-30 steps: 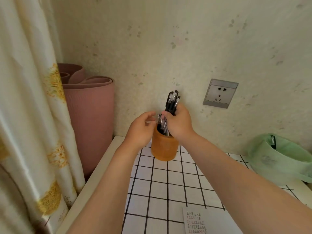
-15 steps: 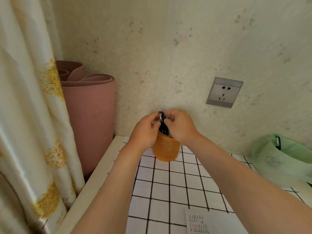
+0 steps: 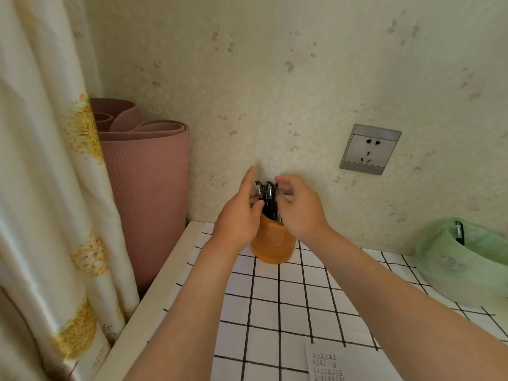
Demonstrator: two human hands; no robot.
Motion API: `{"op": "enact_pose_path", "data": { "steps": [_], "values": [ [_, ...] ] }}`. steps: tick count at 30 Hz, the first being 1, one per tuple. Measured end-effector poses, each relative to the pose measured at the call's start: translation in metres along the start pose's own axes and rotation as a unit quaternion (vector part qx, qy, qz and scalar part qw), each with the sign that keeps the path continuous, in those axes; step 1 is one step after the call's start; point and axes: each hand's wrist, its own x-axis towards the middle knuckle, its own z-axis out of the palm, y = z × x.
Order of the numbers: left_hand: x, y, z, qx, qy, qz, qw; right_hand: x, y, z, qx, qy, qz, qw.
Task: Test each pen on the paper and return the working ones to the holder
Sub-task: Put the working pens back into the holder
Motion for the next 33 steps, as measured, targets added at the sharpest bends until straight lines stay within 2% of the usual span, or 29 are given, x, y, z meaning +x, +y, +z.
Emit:
{"op": "enact_pose_path", "data": {
  "steps": [4,7,10,13,16,20,28,30,33],
  "values": [
    [0.002,-0.002,-0.001,0.011,0.024,0.025,0.999,0.004,-0.002,-0.002,0.059,0.024,0.010,0.998],
    [0.002,-0.004,0.001,0.048,0.010,0.036,0.998,0.009,-0.007,0.000,0.015,0.020,0.017,1.000],
    [0.002,-0.001,0.003,0.034,0.026,0.040,0.998,0.012,-0.011,0.003,-0.055,-0.014,-0.009,0.998],
    [0.002,-0.002,0.002,0.046,0.030,0.070,0.996,0.006,-0.010,0.004,-0.055,-0.011,-0.045,0.997],
    [0.003,-0.006,0.000,0.078,0.004,0.058,0.995,-0.002,-0.002,0.006,-0.053,0.011,-0.075,0.996],
    [0.000,-0.003,-0.002,0.060,-0.008,0.045,0.997,-0.009,0.003,0.008,-0.076,-0.058,-0.086,0.992],
    [-0.014,0.038,-0.008,0.080,0.095,0.054,0.991,-0.026,-0.010,-0.035,-0.049,-0.039,-0.045,0.997],
    [-0.019,0.057,-0.006,0.073,0.092,0.046,0.992,-0.038,-0.012,-0.054,-0.047,-0.064,-0.031,0.996],
    [-0.031,0.083,0.007,0.060,0.043,0.029,0.997,-0.064,-0.005,-0.084,-0.041,-0.094,-0.003,0.995]
  ]
}}
